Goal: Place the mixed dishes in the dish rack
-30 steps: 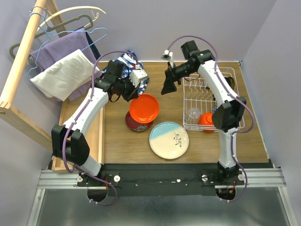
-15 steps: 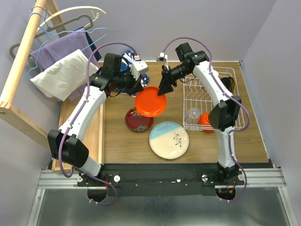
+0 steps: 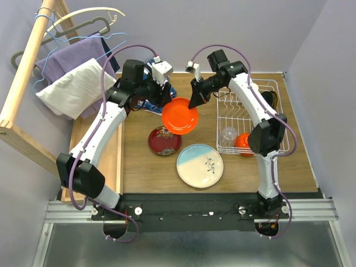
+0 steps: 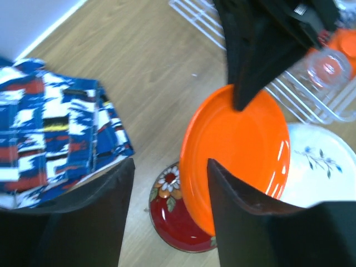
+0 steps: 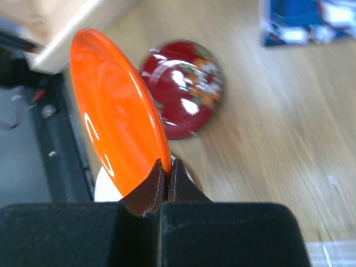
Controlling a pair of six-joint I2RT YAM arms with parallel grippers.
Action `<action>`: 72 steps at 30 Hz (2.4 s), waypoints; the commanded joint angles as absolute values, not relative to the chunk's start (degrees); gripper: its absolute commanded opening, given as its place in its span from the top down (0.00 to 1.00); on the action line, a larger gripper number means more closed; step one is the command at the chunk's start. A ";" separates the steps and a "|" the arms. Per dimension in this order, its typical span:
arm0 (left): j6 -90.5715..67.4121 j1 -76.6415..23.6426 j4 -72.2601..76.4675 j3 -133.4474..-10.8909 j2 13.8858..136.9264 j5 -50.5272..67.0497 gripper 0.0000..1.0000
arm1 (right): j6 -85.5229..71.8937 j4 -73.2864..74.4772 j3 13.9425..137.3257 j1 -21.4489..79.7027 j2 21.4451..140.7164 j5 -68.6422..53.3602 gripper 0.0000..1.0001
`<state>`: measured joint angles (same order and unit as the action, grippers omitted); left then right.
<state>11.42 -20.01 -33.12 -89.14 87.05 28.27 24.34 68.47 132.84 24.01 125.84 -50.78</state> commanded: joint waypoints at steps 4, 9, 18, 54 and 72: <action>4.57 -20.04 -27.25 -91.67 82.79 14.15 0.26 | 9.67 58.45 129.03 23.47 115.32 -15.94 1.00; 3.78 -20.04 -27.07 -90.18 83.06 15.46 0.26 | 5.29 52.84 123.24 23.38 109.17 7.17 1.00; 1.32 -20.30 -25.93 -87.10 83.32 18.46 0.25 | 4.30 45.25 108.64 20.66 99.06 44.56 1.00; 1.93 -20.57 -25.49 -83.85 84.99 18.19 0.25 | 2.99 47.37 103.62 10.11 110.92 47.82 0.99; 15.29 -19.60 -27.78 -67.24 88.41 14.07 0.20 | 3.07 51.50 102.57 10.11 104.42 34.94 0.12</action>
<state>11.66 -20.32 -27.16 -69.67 86.76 18.17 3.66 49.60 101.86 10.37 109.91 43.72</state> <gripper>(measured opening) 0.795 0.809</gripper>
